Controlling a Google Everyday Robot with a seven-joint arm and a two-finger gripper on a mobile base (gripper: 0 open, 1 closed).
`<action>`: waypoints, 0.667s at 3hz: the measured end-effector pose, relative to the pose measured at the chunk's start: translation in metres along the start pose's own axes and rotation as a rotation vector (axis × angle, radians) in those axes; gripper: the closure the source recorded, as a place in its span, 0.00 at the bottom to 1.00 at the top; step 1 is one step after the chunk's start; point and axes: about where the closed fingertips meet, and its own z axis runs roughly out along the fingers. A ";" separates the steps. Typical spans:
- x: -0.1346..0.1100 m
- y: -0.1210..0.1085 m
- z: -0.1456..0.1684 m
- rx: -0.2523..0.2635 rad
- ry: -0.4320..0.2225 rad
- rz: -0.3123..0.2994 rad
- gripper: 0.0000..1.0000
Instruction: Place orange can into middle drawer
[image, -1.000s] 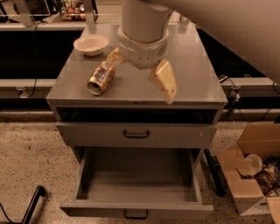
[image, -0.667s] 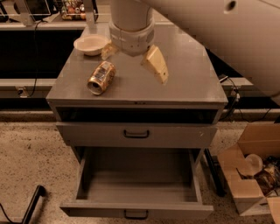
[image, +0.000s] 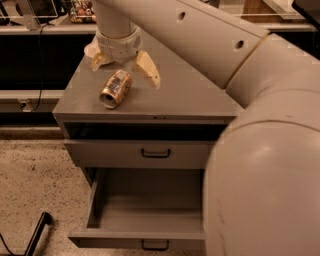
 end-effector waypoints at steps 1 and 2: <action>-0.002 -0.037 0.024 0.012 -0.029 -0.063 0.00; 0.004 -0.049 0.049 0.013 -0.063 -0.069 0.00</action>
Offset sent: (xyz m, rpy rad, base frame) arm 0.0480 0.0452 -0.0655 0.0031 0.1252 0.0773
